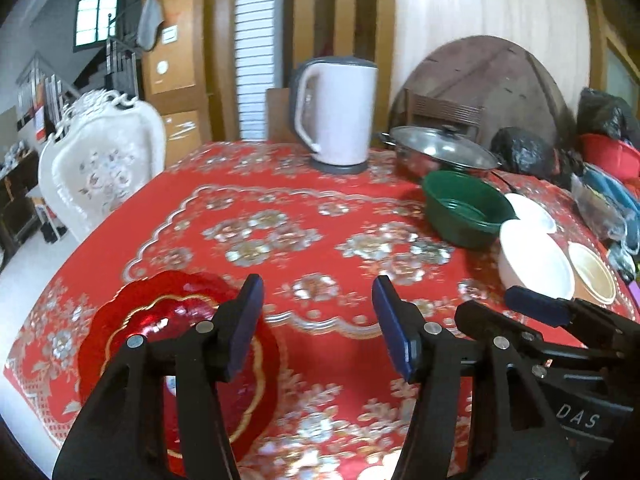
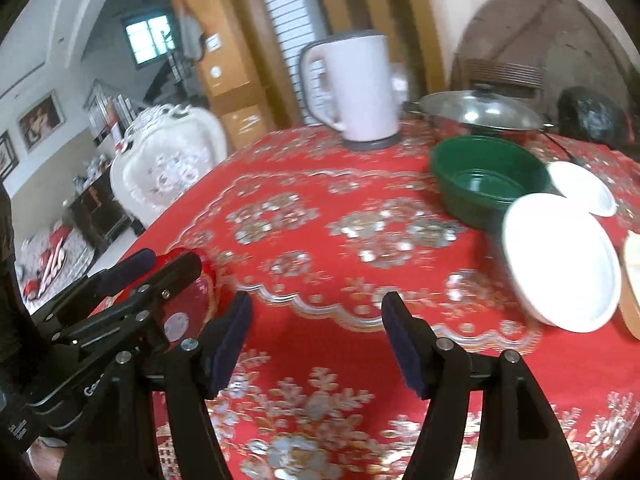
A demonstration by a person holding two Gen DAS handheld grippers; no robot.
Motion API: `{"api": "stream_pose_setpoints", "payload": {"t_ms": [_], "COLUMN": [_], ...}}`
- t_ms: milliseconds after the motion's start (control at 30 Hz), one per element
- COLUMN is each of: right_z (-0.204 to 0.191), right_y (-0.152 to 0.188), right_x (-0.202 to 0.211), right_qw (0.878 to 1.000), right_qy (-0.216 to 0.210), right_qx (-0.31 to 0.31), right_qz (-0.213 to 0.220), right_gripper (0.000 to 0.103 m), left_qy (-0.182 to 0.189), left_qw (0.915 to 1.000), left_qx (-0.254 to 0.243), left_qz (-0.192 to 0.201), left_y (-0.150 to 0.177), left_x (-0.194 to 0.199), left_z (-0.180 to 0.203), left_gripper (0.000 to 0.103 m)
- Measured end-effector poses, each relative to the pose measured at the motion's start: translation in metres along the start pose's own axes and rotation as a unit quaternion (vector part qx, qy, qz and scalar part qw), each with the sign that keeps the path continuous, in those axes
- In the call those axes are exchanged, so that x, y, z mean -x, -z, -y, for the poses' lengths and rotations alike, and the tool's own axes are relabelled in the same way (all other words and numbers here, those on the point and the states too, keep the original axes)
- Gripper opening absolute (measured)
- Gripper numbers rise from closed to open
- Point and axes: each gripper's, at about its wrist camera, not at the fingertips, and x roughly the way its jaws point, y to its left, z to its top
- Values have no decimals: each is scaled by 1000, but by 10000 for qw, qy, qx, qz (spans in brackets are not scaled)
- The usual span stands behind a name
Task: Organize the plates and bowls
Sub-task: 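Move both tools toward the green bowl beside the steel pot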
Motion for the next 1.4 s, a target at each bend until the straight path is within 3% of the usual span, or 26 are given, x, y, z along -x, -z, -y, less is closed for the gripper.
{"api": "stream_pose_setpoints", "payload": {"t_ms": [567,1167,1400], "right_z": [72,103,112], "right_y": [-18,-54,-68], "right_x": [38,40,36], "right_qw": [9968,9943,9942], "right_qy": [413,778,792], "right_qx": [-607,-512,-494], "right_qz": [328,526,538], "right_gripper": [67,68,69], "left_qy": [412,540,629], "left_qw": [9982,9976,9972], "left_qx": [-426,-415,-227], "left_qz": [-5,-95,-330], "left_y": [-41,-70,-92], "left_x": [-14,-51,-74], "left_z": [78,105,109], "left_gripper": [57,57,59]}}
